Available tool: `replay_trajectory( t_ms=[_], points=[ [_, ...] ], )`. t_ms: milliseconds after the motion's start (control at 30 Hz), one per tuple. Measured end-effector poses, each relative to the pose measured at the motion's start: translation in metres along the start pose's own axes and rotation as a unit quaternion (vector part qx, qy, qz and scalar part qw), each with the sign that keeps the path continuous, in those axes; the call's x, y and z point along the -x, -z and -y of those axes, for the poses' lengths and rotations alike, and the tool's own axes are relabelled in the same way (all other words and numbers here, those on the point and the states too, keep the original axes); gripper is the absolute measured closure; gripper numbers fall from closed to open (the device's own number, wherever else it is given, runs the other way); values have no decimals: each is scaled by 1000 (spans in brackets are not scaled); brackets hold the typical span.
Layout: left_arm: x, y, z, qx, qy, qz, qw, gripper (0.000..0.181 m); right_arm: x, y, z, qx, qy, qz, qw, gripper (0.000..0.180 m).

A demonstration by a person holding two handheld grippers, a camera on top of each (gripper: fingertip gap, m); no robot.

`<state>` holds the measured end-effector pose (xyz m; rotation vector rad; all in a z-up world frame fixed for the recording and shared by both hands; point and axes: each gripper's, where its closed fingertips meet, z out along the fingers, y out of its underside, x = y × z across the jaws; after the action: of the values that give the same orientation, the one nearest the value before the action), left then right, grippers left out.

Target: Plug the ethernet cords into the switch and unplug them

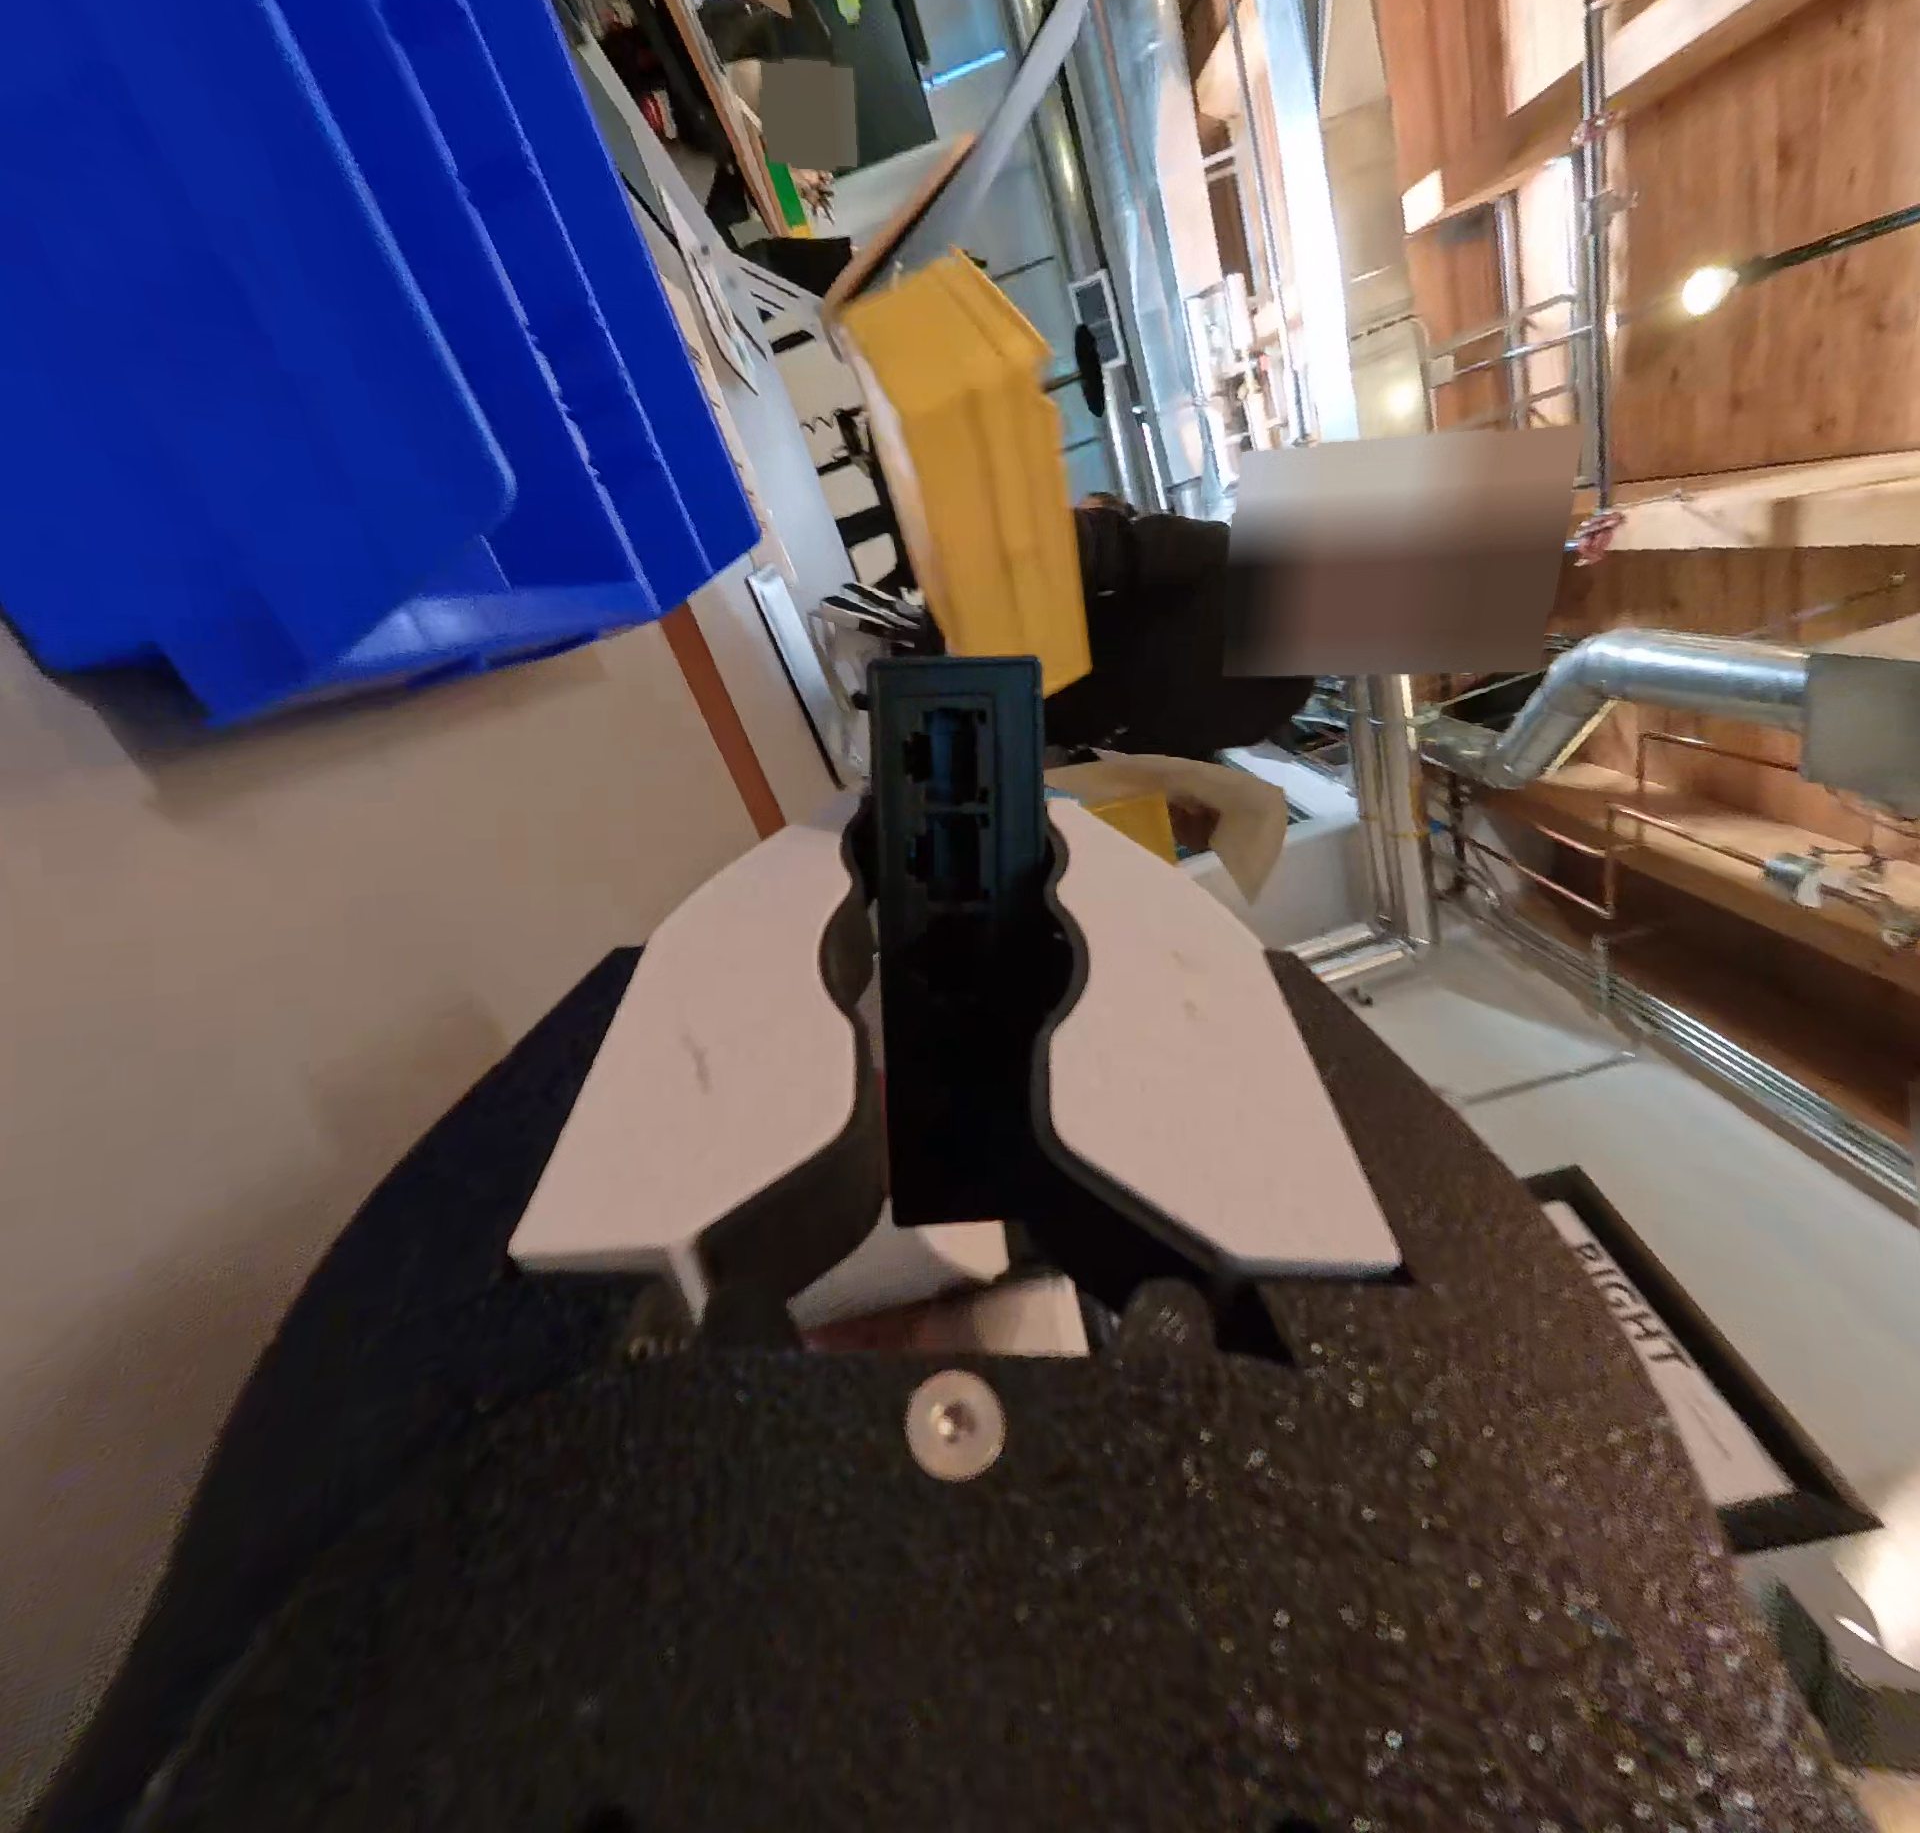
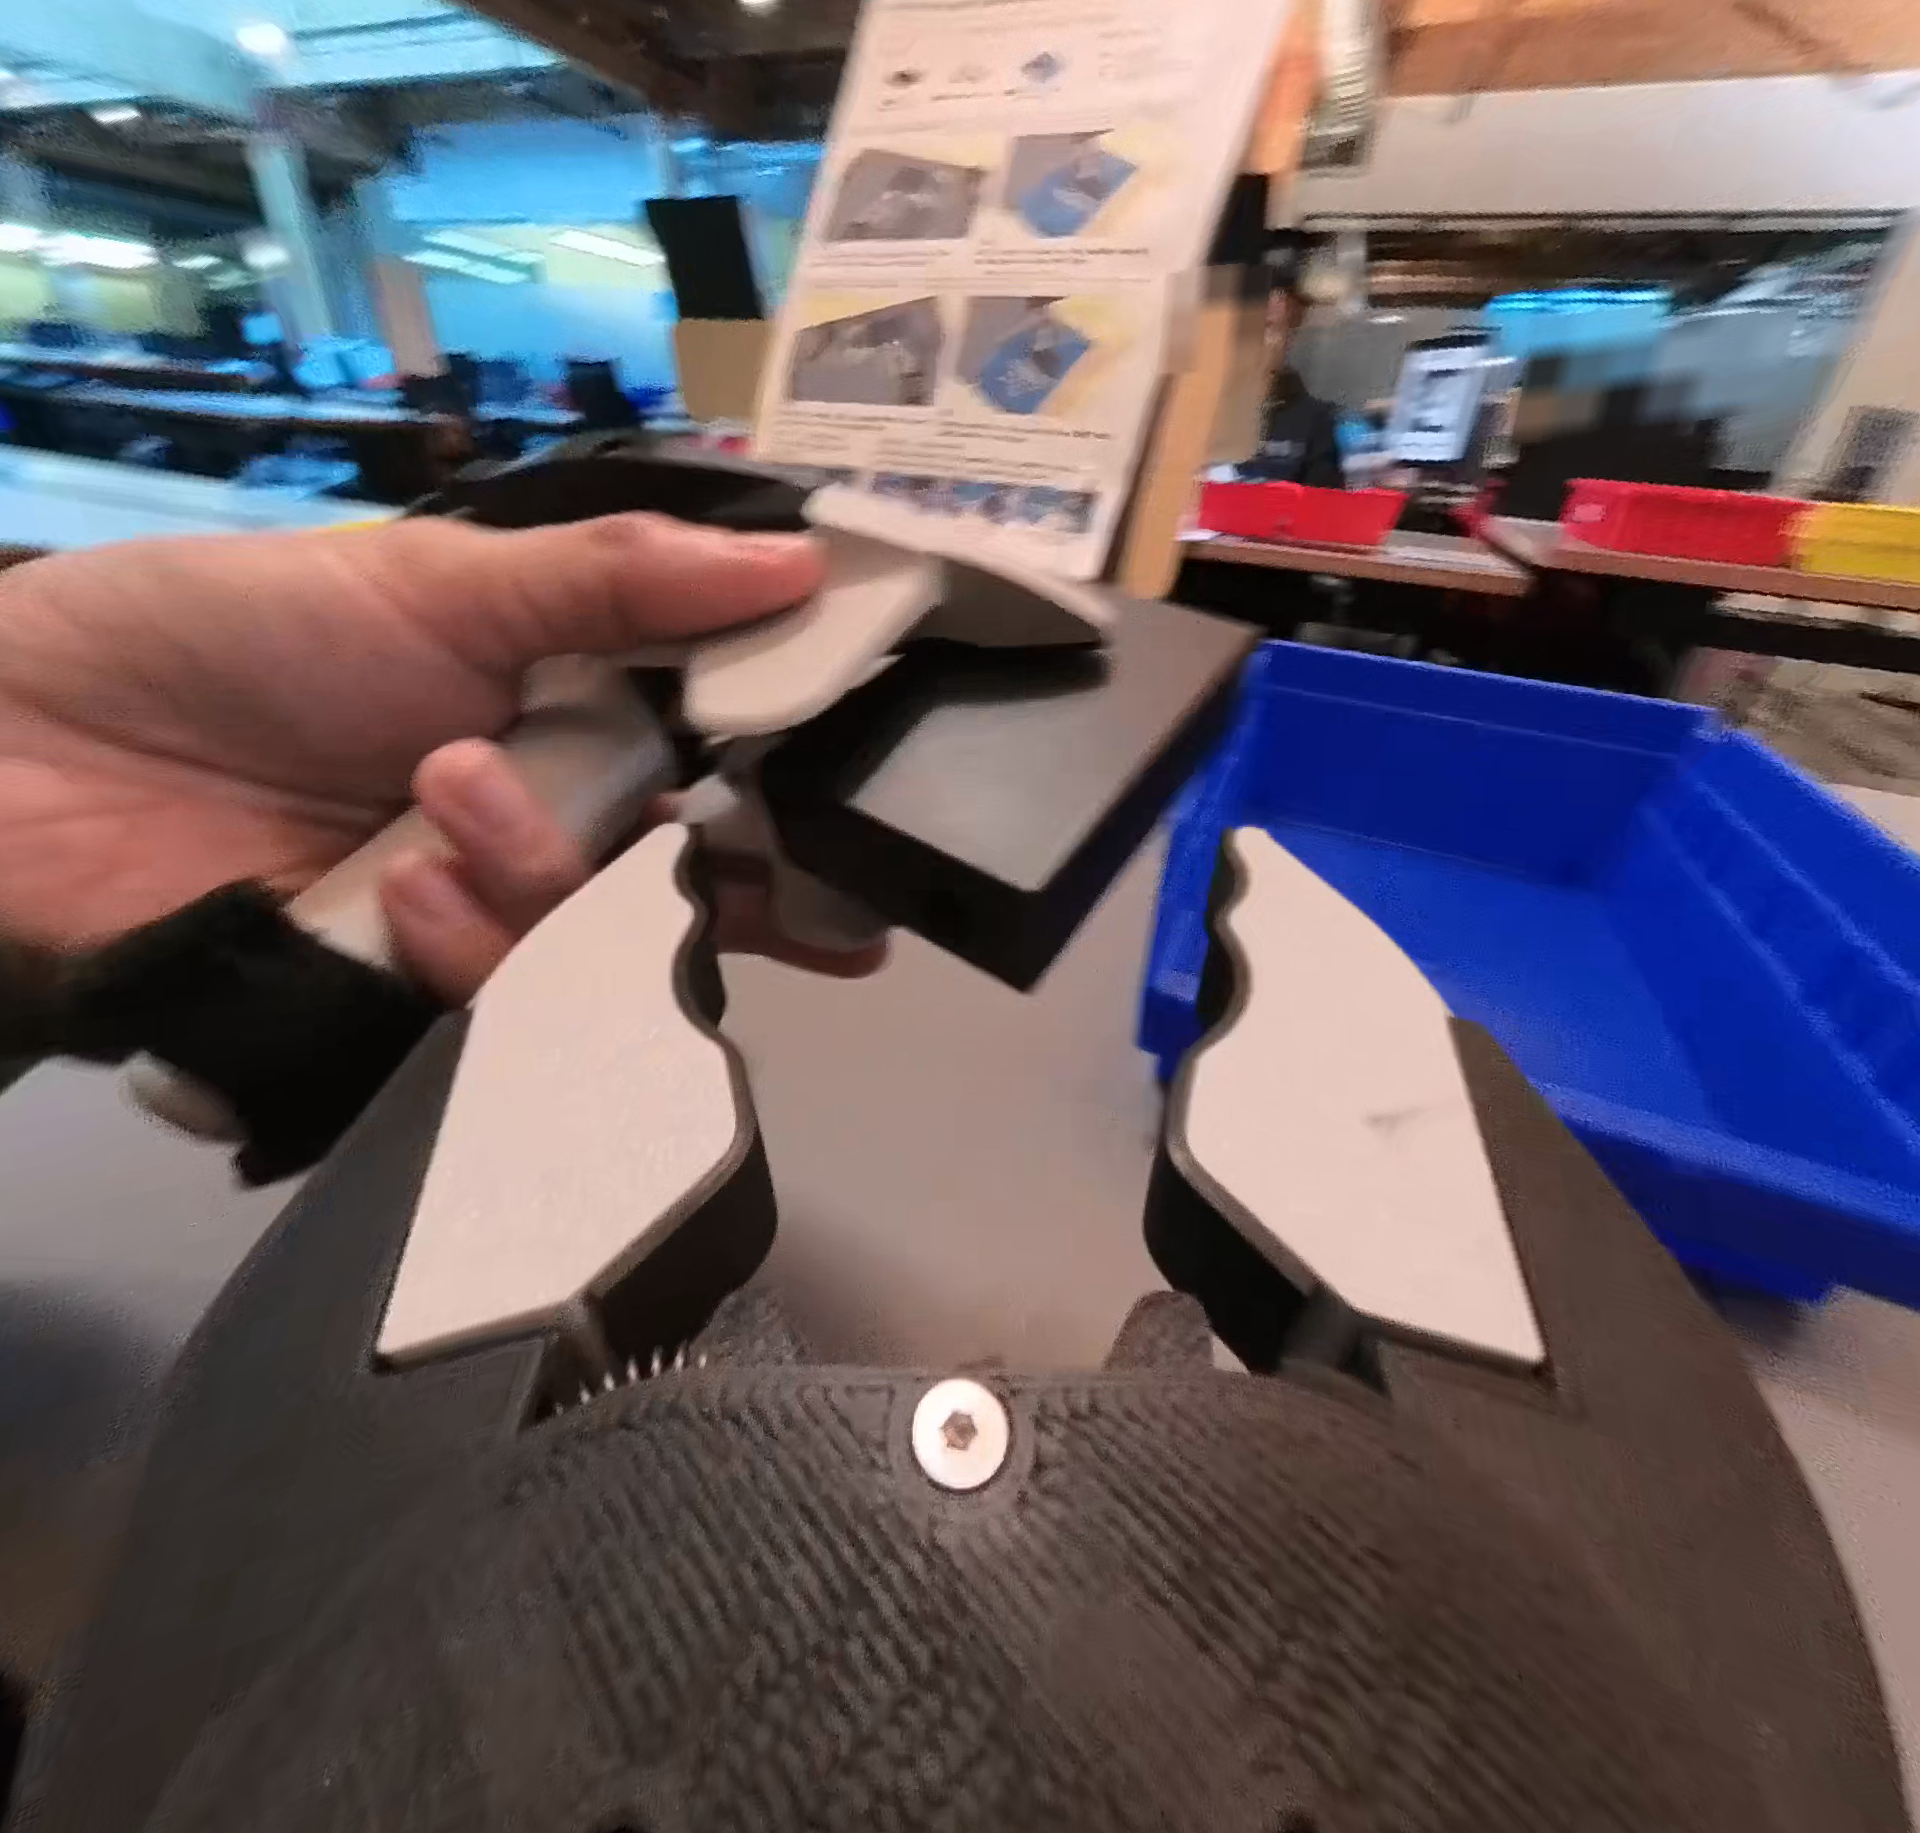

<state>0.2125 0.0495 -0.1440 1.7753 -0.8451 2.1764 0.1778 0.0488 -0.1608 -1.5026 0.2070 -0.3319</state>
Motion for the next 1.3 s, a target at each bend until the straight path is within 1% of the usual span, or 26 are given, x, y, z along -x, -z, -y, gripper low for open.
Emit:
replay_trajectory(
  t_ms=[33,67,167,267,333,367,433,500,600,667,733,767,833,867,967,1033,1133,1233,1300],
  points=[
    [-1,-1,-1,-2,5,-4,1000,153,6,-2,-4,17,10,12,1000,90],
    [-2,-2,-2,-9,5,-4,1000,154,2,-4,-7,30,25,-8,999,90],
    [-3,-5,-10,-6,-6,-2,1000,153,-6,-1,-2,15,60,-62,996,103],
    [-1,-3,-6,-44,-10,0,999,154,-7,0,-2,28,87,-84,992,110],
    [-2,-2,-5,-51,-3,-10,999,154,-7,1,-1,32,98,-85,991,111],
    [-2,-1,-4,-50,-8,-10,999,154,-7,0,-2,39,100,-74,991,111],
    [-2,1,-5,-43,-49,-9,998,153,-7,1,-5,54,114,-49,991,112],
    [-8,2,-6,-30,-88,-24,995,152,-6,4,1,41,124,-26,991,112],
    [-16,8,2,-15,-133,-37,990,140,-3,9,8,32,133,15,990,112],
    [-13,10,3,25,-145,-23,989,131,-3,12,11,32,131,37,990,112],
    [-13,9,-4,90,-143,-20,985,120,9,16,11,30,114,107,987,112],
    [-15,9,-11,125,-142,-25,982,119,13,18,11,25,105,127,986,112],
    [-20,8,-20,169,-127,-36,977,129,11,17,7,33,99,127,986,112],
    [-18,7,-20,172,-118,-32,977,142,11,17,9,22,101,124,987,112],
    [-10,3,-17,158,-63,-31,985,150,4,15,1,36,129,95,986,113],
    [-6,0,-15,145,-35,-31,988,151,2,15,-3,42,128,86,987,113],
    [-4,-5,-11,132,-8,-30,991,151,-5,16,-1,22,108,72,991,116],
    [-2,-9,-8,127,10,-21,992,152,-11,18,11,-32,81,46,995,115],
    [-2,-11,-5,125,19,-17,992,152,-12,20,19,-66,76,33,994,111]
  ],
)
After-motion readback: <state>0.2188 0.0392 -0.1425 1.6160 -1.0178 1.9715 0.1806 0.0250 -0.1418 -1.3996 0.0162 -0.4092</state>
